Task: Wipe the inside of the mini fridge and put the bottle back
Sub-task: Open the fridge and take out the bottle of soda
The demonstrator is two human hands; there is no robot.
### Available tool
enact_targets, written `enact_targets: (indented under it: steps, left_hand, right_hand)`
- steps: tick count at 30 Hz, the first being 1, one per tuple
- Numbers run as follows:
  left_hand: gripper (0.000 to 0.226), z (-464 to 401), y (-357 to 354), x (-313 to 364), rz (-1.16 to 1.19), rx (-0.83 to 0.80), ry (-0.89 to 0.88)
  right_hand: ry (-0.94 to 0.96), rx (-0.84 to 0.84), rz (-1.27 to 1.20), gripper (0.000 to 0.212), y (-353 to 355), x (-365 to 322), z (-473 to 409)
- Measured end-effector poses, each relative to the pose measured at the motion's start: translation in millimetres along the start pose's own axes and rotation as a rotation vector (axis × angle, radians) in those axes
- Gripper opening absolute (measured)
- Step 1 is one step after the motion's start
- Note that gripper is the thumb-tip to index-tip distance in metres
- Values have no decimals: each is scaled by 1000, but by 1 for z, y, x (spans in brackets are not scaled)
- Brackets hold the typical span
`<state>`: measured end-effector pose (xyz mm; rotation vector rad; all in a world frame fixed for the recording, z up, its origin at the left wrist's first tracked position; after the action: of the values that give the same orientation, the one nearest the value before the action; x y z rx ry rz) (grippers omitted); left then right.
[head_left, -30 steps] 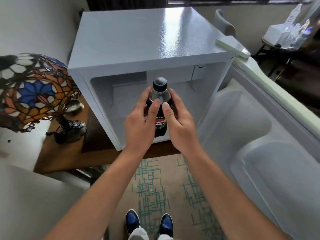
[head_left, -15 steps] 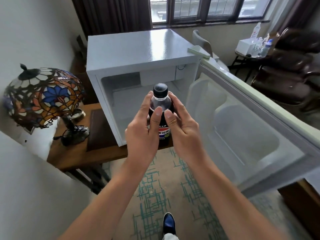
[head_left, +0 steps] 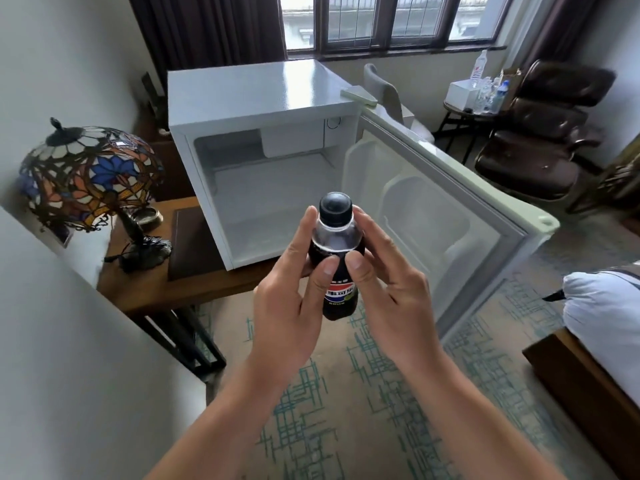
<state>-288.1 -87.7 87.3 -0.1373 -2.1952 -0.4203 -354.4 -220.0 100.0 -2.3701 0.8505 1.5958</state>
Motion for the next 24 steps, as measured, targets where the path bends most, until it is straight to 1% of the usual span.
enact_targets:
  steps: [6, 9, 12, 14, 16, 21, 24]
  left_hand:
    - [55, 42, -46, 38, 0, 48, -37]
    - [53, 65, -79, 59, -14, 65, -22]
    - [53, 88, -115, 86, -22, 55, -15]
    - [55, 100, -136, 104, -71, 57, -23]
    - [55, 112, -154, 119, -100, 57, -48]
    - [56, 121, -197, 141, -33, 8, -53]
    - [55, 123, -220, 151, -6, -36, -67]
  right_hand:
    - [38, 23, -62, 46, 52, -2, 43]
    - [10, -8, -108, 47, 91, 0, 61]
    - [16, -31, -80, 47, 136, 2, 78]
    - [13, -32, -74, 48, 163, 4, 89]
    - [30, -9, -32, 48, 187, 2, 100]
    - [42, 87, 45, 43, 238, 5, 119]
    - [15, 127, 92, 42, 262, 4, 128]
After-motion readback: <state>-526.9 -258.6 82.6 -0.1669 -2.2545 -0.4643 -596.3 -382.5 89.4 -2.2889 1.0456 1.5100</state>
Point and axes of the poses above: each hand's wrist, its own z-axis away from the middle knuckle, its own y-axis out of the back of the hand, x = y × z, the point moved 4 cm from there along -z, towards the middle knuckle, and after that the axes turned 1 degree about -x, right-handed, at the moved point
